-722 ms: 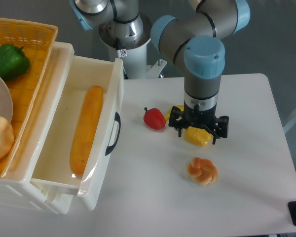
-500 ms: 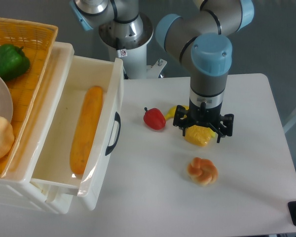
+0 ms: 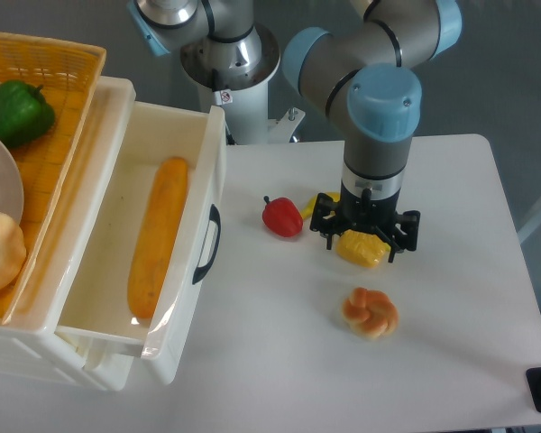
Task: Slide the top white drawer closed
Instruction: 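Lift the gripper slightly away from the yellow corn, then move the gripper toward the front of the open white drawer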
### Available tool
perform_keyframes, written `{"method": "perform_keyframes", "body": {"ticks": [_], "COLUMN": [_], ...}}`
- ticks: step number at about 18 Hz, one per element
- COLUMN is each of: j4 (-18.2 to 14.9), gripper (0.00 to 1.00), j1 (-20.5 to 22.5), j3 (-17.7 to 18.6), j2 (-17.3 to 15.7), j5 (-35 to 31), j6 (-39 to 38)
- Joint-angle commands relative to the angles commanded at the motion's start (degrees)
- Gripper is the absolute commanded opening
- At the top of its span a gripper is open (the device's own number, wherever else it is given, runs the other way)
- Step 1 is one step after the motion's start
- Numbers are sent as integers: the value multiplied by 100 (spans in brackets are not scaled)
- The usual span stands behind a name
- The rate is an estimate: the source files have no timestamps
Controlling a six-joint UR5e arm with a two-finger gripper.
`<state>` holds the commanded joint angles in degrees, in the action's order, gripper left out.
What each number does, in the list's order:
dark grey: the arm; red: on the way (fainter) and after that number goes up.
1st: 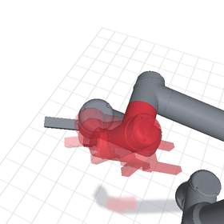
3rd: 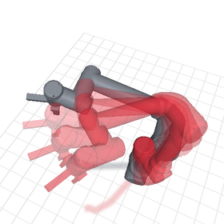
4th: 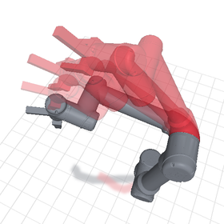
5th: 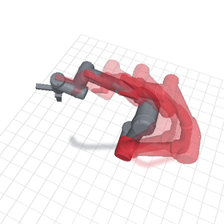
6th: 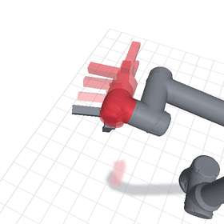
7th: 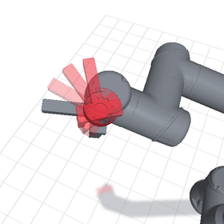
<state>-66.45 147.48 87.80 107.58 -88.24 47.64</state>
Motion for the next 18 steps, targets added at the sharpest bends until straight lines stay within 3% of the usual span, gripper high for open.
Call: {"method": "perform_keyframes", "body": {"ticks": [9, 14, 18], "j4": [18, 245, 264], "gripper": [100, 100, 100], "j1": [-9, -193, -377], "j3": [35, 26, 44], "j2": [123, 333, 439], "j5": [-105, -255, -264], "j6": [-184, -1519, -1582]}}
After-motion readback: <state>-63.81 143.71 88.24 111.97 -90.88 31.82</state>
